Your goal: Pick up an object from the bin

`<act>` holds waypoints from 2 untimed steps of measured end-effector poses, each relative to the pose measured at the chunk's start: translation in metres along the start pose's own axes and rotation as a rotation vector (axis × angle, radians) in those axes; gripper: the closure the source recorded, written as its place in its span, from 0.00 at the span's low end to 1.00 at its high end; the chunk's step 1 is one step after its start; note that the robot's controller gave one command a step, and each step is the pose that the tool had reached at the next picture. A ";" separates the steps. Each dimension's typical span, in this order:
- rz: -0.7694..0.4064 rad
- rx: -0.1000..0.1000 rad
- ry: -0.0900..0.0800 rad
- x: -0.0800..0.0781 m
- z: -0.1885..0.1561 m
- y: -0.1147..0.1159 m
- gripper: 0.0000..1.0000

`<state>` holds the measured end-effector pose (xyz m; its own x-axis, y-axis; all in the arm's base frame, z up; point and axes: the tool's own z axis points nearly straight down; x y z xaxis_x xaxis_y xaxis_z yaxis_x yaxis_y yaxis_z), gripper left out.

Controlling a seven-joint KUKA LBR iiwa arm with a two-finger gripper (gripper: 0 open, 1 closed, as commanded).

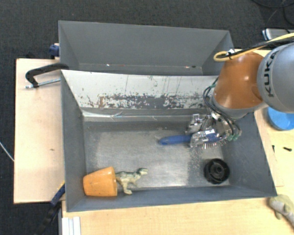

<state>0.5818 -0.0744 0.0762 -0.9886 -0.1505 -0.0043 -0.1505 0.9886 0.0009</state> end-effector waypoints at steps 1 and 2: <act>0.001 0.000 -0.001 -0.001 -0.001 0.001 1.00; 0.002 0.001 -0.003 -0.003 -0.027 0.001 1.00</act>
Offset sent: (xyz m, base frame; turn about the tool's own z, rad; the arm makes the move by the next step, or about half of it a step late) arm 0.0000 0.0001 0.0004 0.0000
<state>0.5842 -0.0733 0.1028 -0.9889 -0.1484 -0.0076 -0.1484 0.9889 -0.0004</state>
